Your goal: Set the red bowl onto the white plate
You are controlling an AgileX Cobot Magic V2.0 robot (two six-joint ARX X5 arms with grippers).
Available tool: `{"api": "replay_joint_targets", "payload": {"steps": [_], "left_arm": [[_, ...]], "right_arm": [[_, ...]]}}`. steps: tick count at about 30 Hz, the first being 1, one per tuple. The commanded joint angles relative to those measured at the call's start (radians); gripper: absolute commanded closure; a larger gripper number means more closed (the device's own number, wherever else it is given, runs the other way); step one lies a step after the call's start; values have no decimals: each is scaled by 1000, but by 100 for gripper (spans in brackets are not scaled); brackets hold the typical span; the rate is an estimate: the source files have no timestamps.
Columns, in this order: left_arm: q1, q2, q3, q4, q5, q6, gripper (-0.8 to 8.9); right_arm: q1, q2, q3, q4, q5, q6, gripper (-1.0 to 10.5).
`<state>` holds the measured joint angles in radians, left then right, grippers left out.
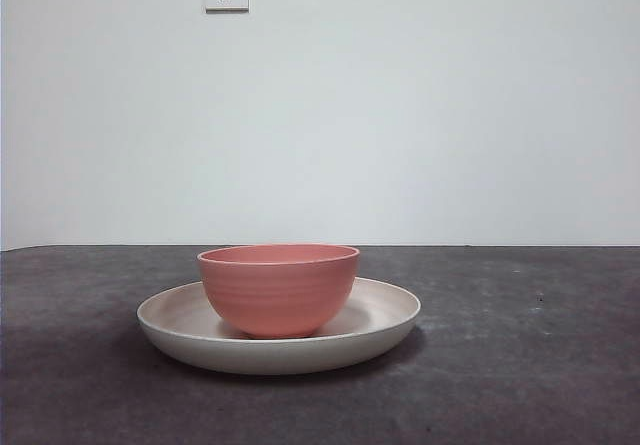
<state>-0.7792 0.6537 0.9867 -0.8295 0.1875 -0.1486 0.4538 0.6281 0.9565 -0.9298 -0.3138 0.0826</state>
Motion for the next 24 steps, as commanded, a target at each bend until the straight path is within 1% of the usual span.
{"api": "replay_joint_targets", "payload": {"steps": [1,4,7,10,12,15,19,24], "left_arm": [[13,1,11,15,2,0,786],[100,-1,10,15,7,1,786],[251,-16,-17,33,7,16,786],[433,-69,-103,119,7,60,786],[547,-125,-197,205,7,62,786],[674,-219,-358,335,5,63,786],[772,-351,-558,458,-5,62,786],[821,-505,-760,570,-28,61,786]], "right_arm": [[7,4,6,11,0,-5,921],[7,4,6,11,0,-5,921],[7,4,6,11,0,-5,921],[7,3,6,11,0,-5,921],[7,4,6,11,0,-5,921],[7,4,6,11,0,-5,921],[7,3,6,11,0,-5,921],[7,4,6,11,0,-5,921]]}}
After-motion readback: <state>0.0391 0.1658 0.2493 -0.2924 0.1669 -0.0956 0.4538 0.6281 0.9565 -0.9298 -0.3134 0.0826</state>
